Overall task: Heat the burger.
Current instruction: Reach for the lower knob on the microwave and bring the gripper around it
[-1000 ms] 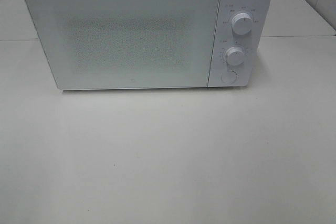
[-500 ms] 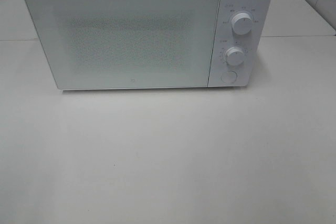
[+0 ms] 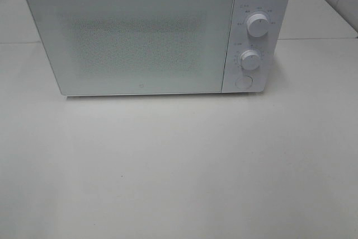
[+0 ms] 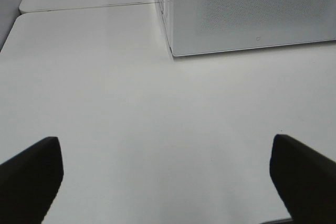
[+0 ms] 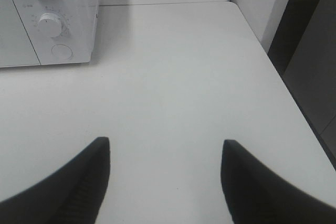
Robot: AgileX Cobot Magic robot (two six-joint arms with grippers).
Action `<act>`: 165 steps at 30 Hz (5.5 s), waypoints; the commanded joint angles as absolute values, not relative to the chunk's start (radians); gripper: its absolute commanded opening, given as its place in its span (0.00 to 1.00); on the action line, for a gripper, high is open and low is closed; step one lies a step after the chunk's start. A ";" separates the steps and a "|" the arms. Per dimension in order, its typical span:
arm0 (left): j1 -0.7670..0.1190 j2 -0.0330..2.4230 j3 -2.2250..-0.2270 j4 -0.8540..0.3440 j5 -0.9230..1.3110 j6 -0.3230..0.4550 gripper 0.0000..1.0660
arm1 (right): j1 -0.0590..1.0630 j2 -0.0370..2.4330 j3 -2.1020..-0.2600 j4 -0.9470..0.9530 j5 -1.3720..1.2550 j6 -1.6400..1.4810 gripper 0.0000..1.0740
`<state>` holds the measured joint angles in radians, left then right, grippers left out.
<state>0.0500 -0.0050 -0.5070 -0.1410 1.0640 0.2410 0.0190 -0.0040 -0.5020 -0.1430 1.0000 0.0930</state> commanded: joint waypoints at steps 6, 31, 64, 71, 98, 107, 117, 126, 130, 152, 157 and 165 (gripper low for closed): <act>0.043 -0.025 -0.508 -0.148 1.050 0.238 0.97 | 0.015 -0.030 -0.499 -0.146 0.999 0.097 0.55; 0.043 -0.025 -0.508 -0.148 1.050 0.238 0.97 | 0.015 0.290 -0.439 -0.287 0.203 0.040 0.73; 0.043 -0.025 -0.508 -0.148 1.050 0.238 0.96 | 0.015 1.225 -0.208 -0.254 -1.049 0.041 0.67; 0.043 -0.025 -0.508 -0.148 1.050 0.238 0.96 | 0.016 1.374 -0.208 -0.252 -1.151 0.024 0.67; 0.043 -0.025 -0.508 -0.148 1.050 0.238 0.96 | 0.516 1.709 -0.356 0.300 -1.284 -0.102 0.67; 0.043 -0.024 -0.508 -0.148 1.050 0.238 0.96 | 0.516 1.714 -0.356 0.302 -1.254 -0.033 0.67; 0.043 -0.024 -0.508 -0.148 1.050 0.238 0.96 | 0.583 1.831 -0.425 0.342 -1.293 0.000 0.67; 0.043 -0.024 -0.508 -0.148 1.050 0.238 0.96 | 0.594 1.929 -0.550 0.386 -1.301 -0.211 0.63; 0.043 -0.024 -0.508 -0.148 1.050 0.238 0.96 | 0.594 1.973 -0.580 0.432 -1.290 -0.231 0.63; 0.043 -0.024 -0.508 -0.148 1.050 0.238 0.96 | 0.536 2.010 -0.647 0.451 -1.215 -0.126 0.61; 0.043 -0.024 -0.508 -0.149 1.050 0.238 0.96 | 0.537 2.041 -0.647 0.448 -1.205 -0.126 0.60; 0.043 -0.024 -0.508 -0.149 1.050 0.238 0.96 | 0.537 2.064 -0.673 0.446 -1.208 -0.131 0.60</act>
